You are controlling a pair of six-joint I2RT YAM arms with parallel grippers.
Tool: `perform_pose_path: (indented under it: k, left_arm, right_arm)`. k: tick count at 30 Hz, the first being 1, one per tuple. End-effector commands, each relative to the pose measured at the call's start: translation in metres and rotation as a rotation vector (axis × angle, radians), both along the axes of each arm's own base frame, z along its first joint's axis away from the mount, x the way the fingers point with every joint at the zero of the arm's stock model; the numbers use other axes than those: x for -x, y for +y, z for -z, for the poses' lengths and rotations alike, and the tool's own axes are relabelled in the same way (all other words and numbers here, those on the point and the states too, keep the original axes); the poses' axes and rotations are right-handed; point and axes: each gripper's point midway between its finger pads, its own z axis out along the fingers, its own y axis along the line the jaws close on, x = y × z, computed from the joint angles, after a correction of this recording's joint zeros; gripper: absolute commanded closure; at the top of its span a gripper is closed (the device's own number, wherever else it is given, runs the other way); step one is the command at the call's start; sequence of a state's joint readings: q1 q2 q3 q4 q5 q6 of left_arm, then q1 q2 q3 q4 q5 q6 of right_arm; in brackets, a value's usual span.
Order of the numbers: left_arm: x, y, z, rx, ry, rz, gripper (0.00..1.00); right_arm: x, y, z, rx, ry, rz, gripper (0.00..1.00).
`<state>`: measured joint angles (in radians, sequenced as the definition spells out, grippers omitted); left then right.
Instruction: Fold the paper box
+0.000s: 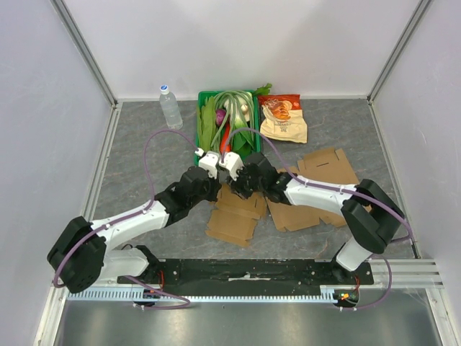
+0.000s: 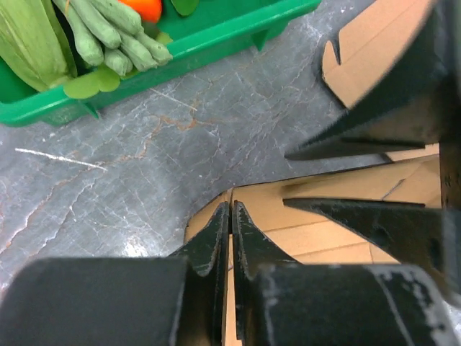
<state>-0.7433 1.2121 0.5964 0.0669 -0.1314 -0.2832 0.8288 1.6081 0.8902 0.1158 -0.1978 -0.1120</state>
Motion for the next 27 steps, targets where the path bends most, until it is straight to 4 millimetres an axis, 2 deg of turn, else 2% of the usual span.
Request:
perform_pose_path:
  k: [1, 2, 3, 4, 7, 8, 9, 10, 12, 14, 15, 16, 17, 18, 19, 20, 21, 27]
  left_arm:
    - [-0.022, 0.002, -0.024, -0.026, -0.165, -0.049, 0.95]
    - [-0.023, 0.004, -0.025, -0.031, -0.174, -0.053, 0.96]
    - [-0.023, 0.006, -0.023, -0.033, -0.177, -0.061, 0.97]
    - [-0.023, 0.006, -0.027, -0.025, -0.188, -0.063, 0.98]
    - [-0.022, 0.007, -0.032, 0.002, -0.202, -0.071, 0.98]
    - [-0.021, 0.006, -0.033, 0.016, -0.204, -0.073, 0.98]
    - [-0.020, 0.007, -0.032, 0.020, -0.209, -0.076, 0.98]
    - [-0.021, 0.007, -0.032, 0.024, -0.213, -0.079, 0.98]
    - [-0.023, 0.010, -0.032, 0.012, -0.217, -0.100, 0.98]
    - [-0.023, 0.011, -0.033, 0.019, -0.221, -0.107, 0.98]
    - [-0.022, 0.012, -0.031, 0.018, -0.221, -0.111, 0.98]
    - [-0.022, 0.013, -0.032, 0.024, -0.228, -0.115, 0.98]
    - [-0.022, 0.014, -0.033, 0.035, -0.238, -0.121, 0.98]
    - [-0.023, 0.016, -0.034, 0.036, -0.247, -0.134, 0.98]
    - [-0.022, 0.017, -0.035, 0.039, -0.250, -0.138, 0.98]
    - [-0.021, 0.019, -0.033, 0.039, -0.254, -0.140, 0.98]
    - [-0.021, 0.019, -0.038, 0.051, -0.269, -0.144, 0.98]
    - [-0.020, 0.024, -0.038, 0.059, -0.292, -0.162, 0.98]
  right_arm:
    - [-0.021, -0.018, -0.019, 0.066, 0.151, 0.326, 0.51]
    - [-0.020, -0.026, -0.021, 0.067, 0.180, 0.398, 0.46]
    - [-0.011, -0.036, -0.032, 0.053, 0.228, 0.458, 0.43]
    - [-0.007, -0.041, -0.037, 0.039, 0.242, 0.489, 0.30]
    - [-0.005, -0.070, -0.070, -0.040, 0.242, 0.692, 0.09]
    - [-0.004, -0.073, -0.078, -0.073, 0.253, 0.734, 0.05]
    - [-0.001, -0.079, -0.092, -0.133, 0.274, 0.797, 0.04]
    - [0.002, -0.077, -0.101, -0.240, 0.350, 0.893, 0.04]
    - [0.010, -0.072, -0.115, -0.369, 0.450, 0.936, 0.04]
    - [0.011, -0.061, -0.131, -0.514, 0.553, 0.983, 0.05]
    - [0.016, -0.056, -0.129, -0.566, 0.611, 0.986, 0.07]
    - [0.020, -0.047, -0.132, -0.695, 0.760, 1.048, 0.09]
    - [0.015, -0.038, -0.144, -0.829, 0.827, 1.048, 0.13]
    - [0.021, -0.043, -0.122, -0.891, 0.911, 1.098, 0.20]
    - [0.019, -0.042, -0.121, -0.976, 0.968, 1.121, 0.36]
    - [0.014, -0.038, -0.128, -1.102, 1.063, 1.147, 0.42]
    - [0.011, -0.038, -0.117, -1.106, 1.081, 1.190, 0.44]
    - [-0.007, -0.038, -0.109, -1.170, 1.070, 1.313, 0.45]
